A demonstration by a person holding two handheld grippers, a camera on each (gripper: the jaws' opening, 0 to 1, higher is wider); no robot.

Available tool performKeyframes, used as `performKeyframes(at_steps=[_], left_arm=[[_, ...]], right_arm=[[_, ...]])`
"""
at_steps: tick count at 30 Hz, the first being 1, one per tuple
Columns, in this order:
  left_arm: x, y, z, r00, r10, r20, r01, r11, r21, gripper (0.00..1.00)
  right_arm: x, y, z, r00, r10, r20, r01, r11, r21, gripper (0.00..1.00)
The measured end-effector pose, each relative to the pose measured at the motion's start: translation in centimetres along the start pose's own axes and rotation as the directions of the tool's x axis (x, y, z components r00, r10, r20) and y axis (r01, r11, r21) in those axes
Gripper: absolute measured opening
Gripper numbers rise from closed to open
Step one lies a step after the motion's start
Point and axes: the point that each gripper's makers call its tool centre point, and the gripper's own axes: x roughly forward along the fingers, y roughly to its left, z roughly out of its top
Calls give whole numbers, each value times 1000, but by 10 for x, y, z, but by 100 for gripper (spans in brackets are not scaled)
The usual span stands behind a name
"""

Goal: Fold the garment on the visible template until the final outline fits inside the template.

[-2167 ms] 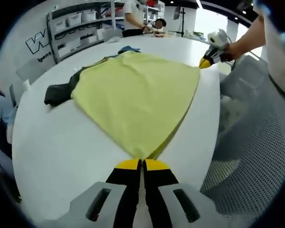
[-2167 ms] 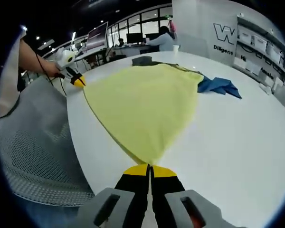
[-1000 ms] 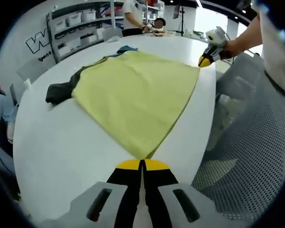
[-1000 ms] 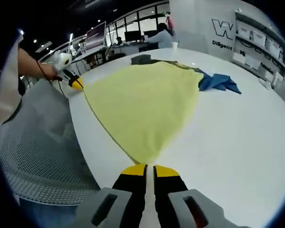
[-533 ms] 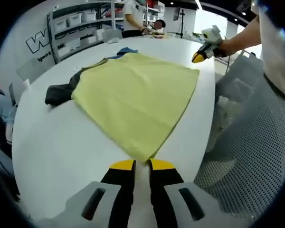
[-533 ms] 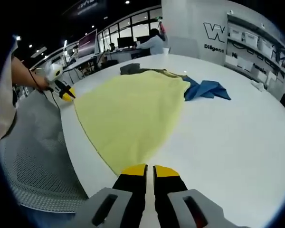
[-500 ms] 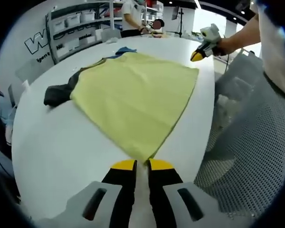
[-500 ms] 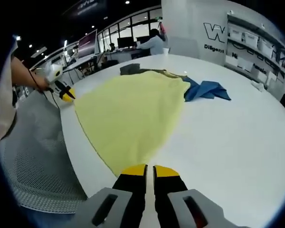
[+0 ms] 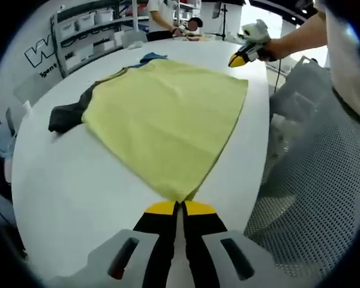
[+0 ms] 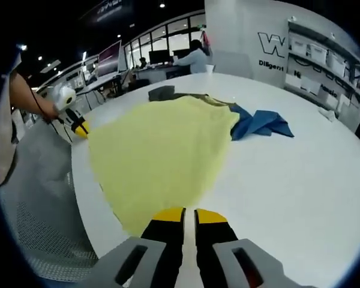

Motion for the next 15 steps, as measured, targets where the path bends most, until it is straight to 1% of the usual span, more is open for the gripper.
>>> performKeyframes(at_steps=[4,5,9,12,14,15], left_arm=[[-3,13,19,998,4,56,-3,999,-34,11],[-4,19,27,998,10,69,-7,999,-39,11],[-3,42,48,994,22,103,-16,998,-56,10],[-2,53,59,993,21,116,-13,998,-68,8],[-1,60,64,992,25,122,-17,997,-71,9],[0,62,66,992,25,124,-17,997,-70,9]], right_arm=[[10,-13,21,1000,-9,24,9,1000,-9,2],[12,-16,25,1000,-10,30,10,1000,-9,2],[24,-33,44,998,-22,53,23,1000,-7,4],[33,-49,58,997,-36,66,36,999,2,5],[38,-61,67,996,-51,78,51,999,13,6],[41,-71,72,994,-64,87,62,998,26,6]])
